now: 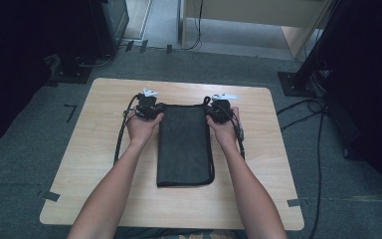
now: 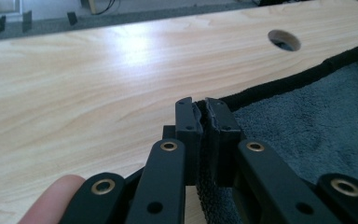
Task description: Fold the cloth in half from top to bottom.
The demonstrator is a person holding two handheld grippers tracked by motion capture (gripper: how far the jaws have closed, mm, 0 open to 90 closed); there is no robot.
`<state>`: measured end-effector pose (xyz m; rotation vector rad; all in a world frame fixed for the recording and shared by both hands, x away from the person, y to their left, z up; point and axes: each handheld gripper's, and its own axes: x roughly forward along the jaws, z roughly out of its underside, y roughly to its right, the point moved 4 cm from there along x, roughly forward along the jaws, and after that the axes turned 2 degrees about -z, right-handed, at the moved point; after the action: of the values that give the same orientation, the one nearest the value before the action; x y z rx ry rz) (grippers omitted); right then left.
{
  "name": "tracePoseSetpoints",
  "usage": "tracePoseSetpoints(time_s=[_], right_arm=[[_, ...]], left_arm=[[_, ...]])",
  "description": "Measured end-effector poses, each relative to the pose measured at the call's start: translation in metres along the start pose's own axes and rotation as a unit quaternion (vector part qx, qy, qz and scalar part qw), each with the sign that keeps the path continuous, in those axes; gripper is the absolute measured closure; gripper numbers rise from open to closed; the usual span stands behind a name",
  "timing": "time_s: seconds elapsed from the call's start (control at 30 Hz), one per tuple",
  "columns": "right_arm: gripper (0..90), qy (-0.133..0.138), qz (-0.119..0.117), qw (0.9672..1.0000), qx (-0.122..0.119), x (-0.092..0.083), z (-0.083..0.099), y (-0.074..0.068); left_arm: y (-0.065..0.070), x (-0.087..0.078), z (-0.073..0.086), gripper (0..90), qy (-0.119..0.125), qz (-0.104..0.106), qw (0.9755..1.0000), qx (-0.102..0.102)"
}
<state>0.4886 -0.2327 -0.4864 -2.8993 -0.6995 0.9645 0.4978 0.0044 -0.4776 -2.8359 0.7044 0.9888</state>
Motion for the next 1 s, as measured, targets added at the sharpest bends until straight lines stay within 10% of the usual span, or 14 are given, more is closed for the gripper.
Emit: tracePoseSetpoints(time_s=[0.53,1.0], right_arm=[[85.2,0.024,-0.014,0.9986,-0.044,-0.051,0.015,-0.025],[85.3,0.01,-0.053,0.997,-0.056,-0.102,0.068,-0.045]], left_arm=[[0.02,-0.054,0.025,84.8,0.043,0.032,0.9974,0.048],[0.046,-0.102,0.075,84.8,0.041,0.09,0.9911,0.09]])
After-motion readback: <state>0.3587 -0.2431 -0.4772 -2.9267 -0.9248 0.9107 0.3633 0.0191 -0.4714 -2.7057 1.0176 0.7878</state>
